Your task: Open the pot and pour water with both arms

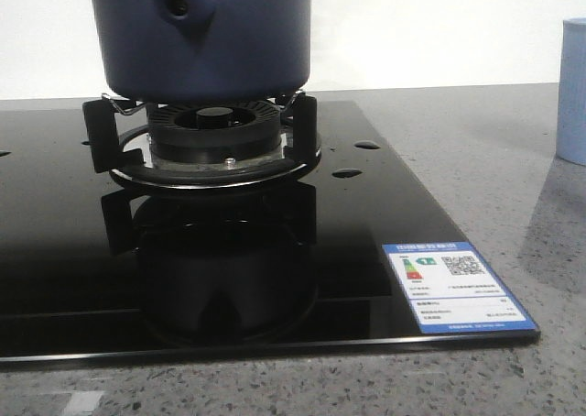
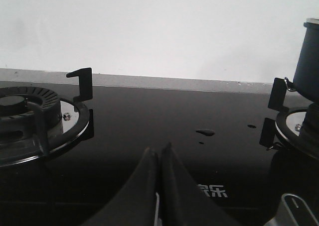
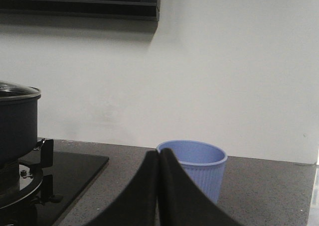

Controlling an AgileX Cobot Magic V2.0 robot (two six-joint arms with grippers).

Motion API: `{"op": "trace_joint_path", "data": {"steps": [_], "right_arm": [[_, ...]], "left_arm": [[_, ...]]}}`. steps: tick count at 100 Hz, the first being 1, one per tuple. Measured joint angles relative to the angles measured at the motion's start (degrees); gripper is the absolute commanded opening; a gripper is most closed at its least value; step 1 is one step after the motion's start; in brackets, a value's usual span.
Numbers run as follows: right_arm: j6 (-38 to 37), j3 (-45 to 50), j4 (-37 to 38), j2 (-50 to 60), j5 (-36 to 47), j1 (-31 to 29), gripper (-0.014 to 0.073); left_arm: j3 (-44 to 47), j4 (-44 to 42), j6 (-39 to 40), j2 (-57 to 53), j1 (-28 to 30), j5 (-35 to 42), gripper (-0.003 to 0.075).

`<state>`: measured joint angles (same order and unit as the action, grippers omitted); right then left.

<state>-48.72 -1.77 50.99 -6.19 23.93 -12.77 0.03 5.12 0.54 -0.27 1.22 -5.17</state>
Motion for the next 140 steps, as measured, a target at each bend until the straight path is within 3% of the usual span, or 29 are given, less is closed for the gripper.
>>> {"op": "trace_joint_path", "data": {"steps": [19,33,45,55,101,140], "right_arm": [[3.5,0.1,-3.5,0.0,-0.2,1.2,-0.0049],[20.5,0.1,-20.5,-1.8,-3.1,6.9,-0.0049],[37.0,-0.1,-37.8,-2.8,-10.9,13.5,-0.0049],[43.8,0.3,-44.1,-2.1,-17.0,16.8,-0.0049],[46.1,2.4,-46.6,6.8,-30.8,15.2,-0.0049],[46.3,2.4,-46.8,6.8,-32.1,15.2,-0.0049]], "left_arm": [[0.0,0.0,0.0,0.0,0.0,0.0,-0.0020],[0.0,0.0,0.0,0.0,0.0,0.0,-0.0020],[0.0,0.0,0.0,0.0,0.0,0.0,-0.0020],[0.0,0.0,0.0,0.0,0.0,0.0,-0.0020],[0.0,0.0,0.0,0.0,0.0,0.1,-0.0020],[0.0,0.0,0.0,0.0,0.0,0.1,-0.0020]]}}
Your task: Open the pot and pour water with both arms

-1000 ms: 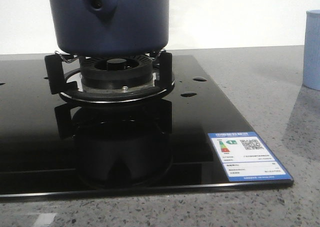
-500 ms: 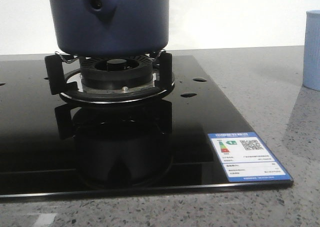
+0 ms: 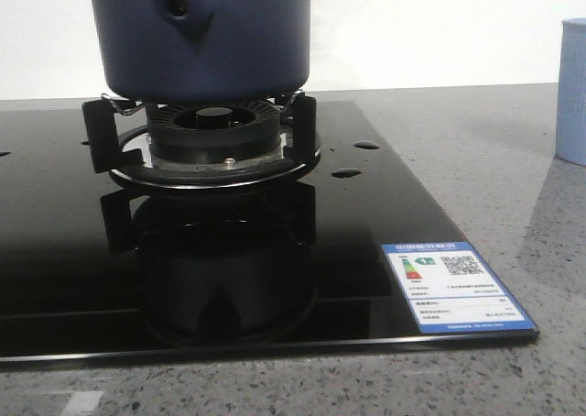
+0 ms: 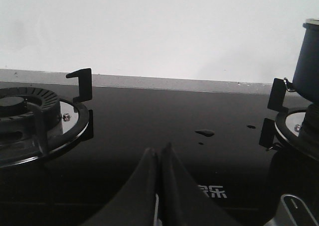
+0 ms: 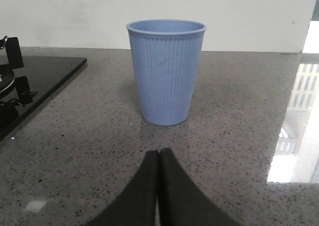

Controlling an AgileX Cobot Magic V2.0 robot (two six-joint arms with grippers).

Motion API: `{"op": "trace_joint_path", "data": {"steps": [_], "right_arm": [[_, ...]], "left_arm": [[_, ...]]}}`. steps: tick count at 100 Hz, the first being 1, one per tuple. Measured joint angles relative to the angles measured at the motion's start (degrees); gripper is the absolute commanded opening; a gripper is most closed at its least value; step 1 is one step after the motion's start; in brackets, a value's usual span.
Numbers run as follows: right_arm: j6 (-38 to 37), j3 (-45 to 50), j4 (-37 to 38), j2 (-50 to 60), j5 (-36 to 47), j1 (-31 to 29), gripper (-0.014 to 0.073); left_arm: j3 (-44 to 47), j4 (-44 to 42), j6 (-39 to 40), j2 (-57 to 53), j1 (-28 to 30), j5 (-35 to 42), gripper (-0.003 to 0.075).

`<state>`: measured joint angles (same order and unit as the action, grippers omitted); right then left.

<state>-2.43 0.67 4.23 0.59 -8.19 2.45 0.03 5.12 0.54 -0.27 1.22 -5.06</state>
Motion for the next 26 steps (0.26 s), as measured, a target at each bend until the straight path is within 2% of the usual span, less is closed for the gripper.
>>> {"op": "trace_joint_path", "data": {"steps": [26], "right_arm": [[0.0,0.0,-0.1,0.0,-0.1,0.0,-0.0049]], "left_arm": [[0.0,0.0,0.0,0.0,0.0,0.0,-0.0020]]}}
